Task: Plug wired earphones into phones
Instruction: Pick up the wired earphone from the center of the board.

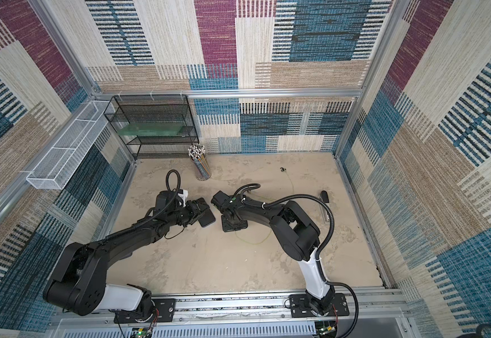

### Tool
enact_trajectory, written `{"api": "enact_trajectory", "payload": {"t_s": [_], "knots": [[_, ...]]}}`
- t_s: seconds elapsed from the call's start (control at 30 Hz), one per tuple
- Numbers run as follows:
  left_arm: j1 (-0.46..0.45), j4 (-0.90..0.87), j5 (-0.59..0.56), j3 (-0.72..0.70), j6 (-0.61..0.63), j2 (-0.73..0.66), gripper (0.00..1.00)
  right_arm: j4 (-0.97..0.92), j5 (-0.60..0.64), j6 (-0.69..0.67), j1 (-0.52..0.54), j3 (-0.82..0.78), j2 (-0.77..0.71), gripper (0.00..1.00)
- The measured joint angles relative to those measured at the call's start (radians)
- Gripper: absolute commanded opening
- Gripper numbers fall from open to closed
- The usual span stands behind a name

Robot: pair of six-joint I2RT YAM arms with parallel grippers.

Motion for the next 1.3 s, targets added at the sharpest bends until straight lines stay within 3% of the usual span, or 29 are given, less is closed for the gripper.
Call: {"api": "enact_trajectory", "payload": {"t_s": [0.37,0.77,0.83,1.13,1.3], "knots": [[-0.098,0.277,0.057,-0.006,-0.134,0.199,0.49,0.118,-0.171,-0.024,-0.072,-0.139,-0.151,0.00],[-0.127,0.480,0.104,0.005,-0.207,0.334,0.44,0.305,-0.383,-0.001,-0.127,-0.244,-0.233,0.00],[-0.134,0.492,0.118,0.014,-0.212,0.343,0.44,0.332,-0.411,0.005,-0.129,-0.251,-0.233,0.00],[-0.144,0.517,0.130,0.025,-0.227,0.346,0.23,0.371,-0.453,0.021,-0.137,-0.254,-0.231,0.00],[-0.146,0.503,0.130,0.026,-0.224,0.336,0.30,0.376,-0.454,0.029,-0.144,-0.254,-0.231,0.00]]}}
